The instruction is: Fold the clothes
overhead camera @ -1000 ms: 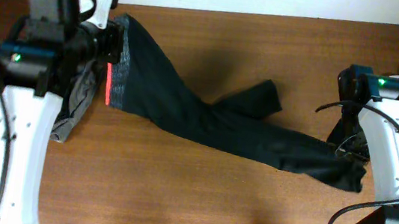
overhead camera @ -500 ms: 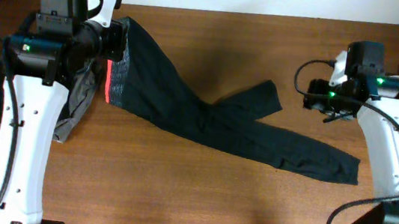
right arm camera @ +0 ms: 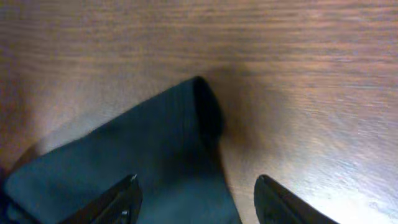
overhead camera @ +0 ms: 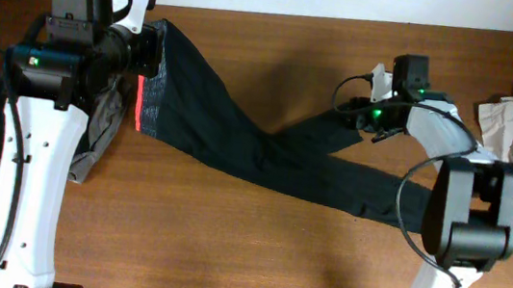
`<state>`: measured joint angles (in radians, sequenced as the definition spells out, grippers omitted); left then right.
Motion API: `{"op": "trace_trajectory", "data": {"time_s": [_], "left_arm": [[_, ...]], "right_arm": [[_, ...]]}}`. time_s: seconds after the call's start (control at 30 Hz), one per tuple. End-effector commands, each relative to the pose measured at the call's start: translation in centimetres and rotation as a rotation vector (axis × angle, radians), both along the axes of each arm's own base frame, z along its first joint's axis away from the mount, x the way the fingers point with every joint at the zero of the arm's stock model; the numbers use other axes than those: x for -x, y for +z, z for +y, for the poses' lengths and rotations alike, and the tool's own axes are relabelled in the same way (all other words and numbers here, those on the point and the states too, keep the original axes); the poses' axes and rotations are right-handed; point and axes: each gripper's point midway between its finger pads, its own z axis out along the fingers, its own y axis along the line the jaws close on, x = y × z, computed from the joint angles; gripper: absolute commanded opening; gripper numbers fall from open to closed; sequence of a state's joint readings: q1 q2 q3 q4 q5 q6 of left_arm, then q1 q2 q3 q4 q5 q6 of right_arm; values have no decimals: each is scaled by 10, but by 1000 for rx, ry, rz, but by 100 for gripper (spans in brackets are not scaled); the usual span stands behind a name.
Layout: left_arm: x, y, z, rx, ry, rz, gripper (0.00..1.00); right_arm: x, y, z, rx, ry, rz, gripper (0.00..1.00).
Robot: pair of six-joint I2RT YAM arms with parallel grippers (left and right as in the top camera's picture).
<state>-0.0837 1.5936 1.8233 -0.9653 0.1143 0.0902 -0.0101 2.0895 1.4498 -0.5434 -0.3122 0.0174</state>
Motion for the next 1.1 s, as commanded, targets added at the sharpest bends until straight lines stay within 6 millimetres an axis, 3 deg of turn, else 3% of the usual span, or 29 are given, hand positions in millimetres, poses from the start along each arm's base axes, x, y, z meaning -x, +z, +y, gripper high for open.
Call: {"op": "trace_trajectory", "data": {"time_s": [0.0, 0.07, 0.17, 0.27, 0.3, 0.47, 0.63, 0.8, 1.0, 1.07], "left_arm": [[2, 11, 3, -19, -4, -35, 0], [2, 11, 3, -18, -4, -34, 0], [2, 11, 3, -19, -4, -33, 0], [3, 11, 3, -19, -4, -32, 0], [3, 11, 3, -19, -4, -32, 0], [2, 10, 3, -19, -3, -31, 0], [-2, 2, 2, -21, -3, -10, 0], [-12, -14, 2, -24, -4, 24, 0], [-29, -51, 5, -50, 15, 104, 0], [-41, -74, 8, -72, 32, 142, 0]], "right_arm": [[-3, -9, 13, -42, 42, -2, 61], [-2, -12, 17, -57, 51, 6, 56], [1, -11, 30, -89, 123, -7, 42], [-2, -12, 29, -56, 127, -19, 8], [-4, -13, 22, -27, 106, -20, 4], [-20, -5, -34, 100, -76, -22, 4], [-46, 33, -89, 92, -181, -99, 4], [-65, 64, -114, 29, -212, -190, 4], [-74, 70, -125, 56, -232, -237, 4], [-77, 71, -143, 148, -284, -251, 4]]}}
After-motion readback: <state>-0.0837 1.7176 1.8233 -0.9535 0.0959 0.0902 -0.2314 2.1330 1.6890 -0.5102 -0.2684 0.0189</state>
